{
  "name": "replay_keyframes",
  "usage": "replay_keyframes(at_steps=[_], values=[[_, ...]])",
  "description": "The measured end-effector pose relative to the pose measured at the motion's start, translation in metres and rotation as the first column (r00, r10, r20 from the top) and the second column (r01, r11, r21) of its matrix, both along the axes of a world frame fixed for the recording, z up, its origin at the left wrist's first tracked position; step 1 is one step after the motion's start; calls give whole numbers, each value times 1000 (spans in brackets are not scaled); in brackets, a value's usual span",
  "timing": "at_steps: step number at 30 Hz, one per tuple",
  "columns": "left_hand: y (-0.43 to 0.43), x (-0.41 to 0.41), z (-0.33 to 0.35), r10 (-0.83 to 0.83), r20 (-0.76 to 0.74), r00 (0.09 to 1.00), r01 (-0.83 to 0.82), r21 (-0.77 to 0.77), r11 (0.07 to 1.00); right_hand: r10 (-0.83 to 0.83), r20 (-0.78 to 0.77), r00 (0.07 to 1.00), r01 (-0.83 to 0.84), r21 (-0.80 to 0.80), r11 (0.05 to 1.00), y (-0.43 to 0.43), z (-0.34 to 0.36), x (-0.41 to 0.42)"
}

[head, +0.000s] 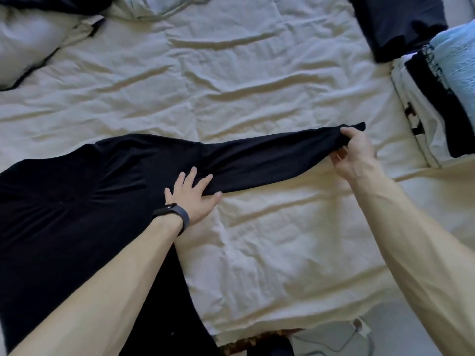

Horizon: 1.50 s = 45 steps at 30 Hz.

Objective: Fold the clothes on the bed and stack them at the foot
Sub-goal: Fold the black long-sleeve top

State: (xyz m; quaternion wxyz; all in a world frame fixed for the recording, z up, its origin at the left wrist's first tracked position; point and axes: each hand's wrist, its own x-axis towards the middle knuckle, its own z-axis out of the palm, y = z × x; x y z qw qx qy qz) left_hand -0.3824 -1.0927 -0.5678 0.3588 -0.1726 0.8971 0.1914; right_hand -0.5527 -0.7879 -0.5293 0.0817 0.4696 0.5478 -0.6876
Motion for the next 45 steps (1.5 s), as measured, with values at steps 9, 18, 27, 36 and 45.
replay_keyframes(at_steps=[9, 18, 27, 36, 45], values=[[-4, 27, 137, 753, 326, 572, -623, 769, 141, 955, -236, 178, -628, 721, 295, -156, 61, 198], [-108, 310, 134, 947, 319, -46, -594, 753, -282, 934, 305, -185, -756, 563, -334, -214, -2, 436], [-155, 516, 48, 926, 311, -214, -858, 393, -330, 754, 580, -308, -708, 391, -589, -239, -18, 482], [-188, 416, 45, 902, -167, 399, -891, 162, 424, 875, 267, 404, -899, 292, 326, -280, -1, 405], [-214, 99, 31, 555, -312, 771, -501, 242, 831, 332, 278, 901, -157, -506, 848, -325, -17, 273]])
